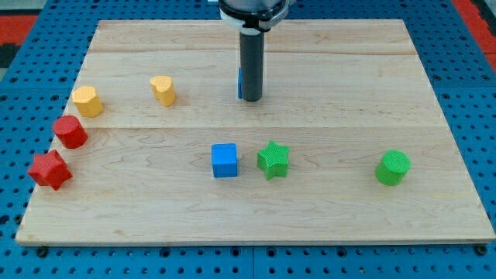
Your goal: Move the blue triangle to the right of the green star
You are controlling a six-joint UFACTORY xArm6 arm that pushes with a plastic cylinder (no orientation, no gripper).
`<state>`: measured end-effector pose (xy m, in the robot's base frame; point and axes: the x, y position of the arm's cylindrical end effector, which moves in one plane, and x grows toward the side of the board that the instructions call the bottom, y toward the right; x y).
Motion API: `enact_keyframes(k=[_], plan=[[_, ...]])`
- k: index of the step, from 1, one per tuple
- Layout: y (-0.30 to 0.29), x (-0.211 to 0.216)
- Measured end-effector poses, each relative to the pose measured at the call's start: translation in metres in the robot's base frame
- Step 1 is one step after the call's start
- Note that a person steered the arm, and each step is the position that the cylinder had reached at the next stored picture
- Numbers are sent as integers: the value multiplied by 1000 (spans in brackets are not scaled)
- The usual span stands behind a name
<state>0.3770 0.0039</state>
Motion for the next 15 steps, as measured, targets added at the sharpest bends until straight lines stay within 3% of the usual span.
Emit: enact_keyframes(k=[1,2,3,4,6,8,10,12,13,15], plan=[[46,-11],[48,-47],[-11,-73],[-29,-45],[35,66],[65,17],[119,92],[127,25],[96,33],[89,109]])
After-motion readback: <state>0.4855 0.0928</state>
